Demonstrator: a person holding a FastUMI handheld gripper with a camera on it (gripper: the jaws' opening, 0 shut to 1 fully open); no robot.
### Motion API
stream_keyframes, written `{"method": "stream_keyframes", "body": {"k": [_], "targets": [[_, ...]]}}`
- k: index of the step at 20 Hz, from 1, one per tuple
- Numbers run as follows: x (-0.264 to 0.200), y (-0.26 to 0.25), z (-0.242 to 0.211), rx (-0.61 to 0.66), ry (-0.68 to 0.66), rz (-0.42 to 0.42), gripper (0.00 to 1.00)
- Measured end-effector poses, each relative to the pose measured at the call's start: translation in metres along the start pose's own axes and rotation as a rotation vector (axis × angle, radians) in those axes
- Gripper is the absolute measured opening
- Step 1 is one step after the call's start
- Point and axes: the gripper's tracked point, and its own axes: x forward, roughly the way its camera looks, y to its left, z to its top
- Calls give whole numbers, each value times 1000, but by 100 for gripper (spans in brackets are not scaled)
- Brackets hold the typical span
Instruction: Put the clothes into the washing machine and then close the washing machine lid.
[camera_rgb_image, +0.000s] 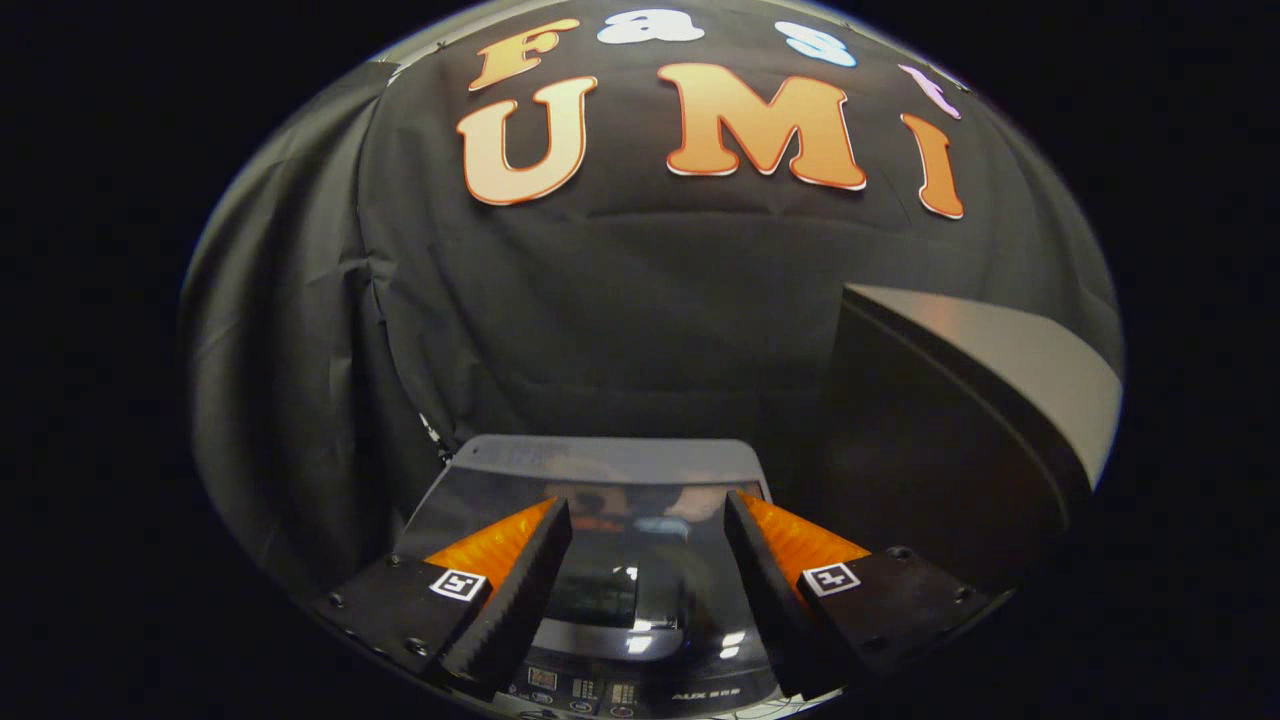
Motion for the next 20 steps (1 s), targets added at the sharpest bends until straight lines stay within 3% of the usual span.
{"method": "stream_keyframes", "body": {"k": [5, 9, 15, 20], "targets": [[-12, 8, -1, 1, 2, 7, 99], [-45, 18, 37, 5, -74, 15, 99], [-141, 10, 121, -49, -267, 20, 99], [-243, -15, 164, -91, -390, 41, 99]]}}
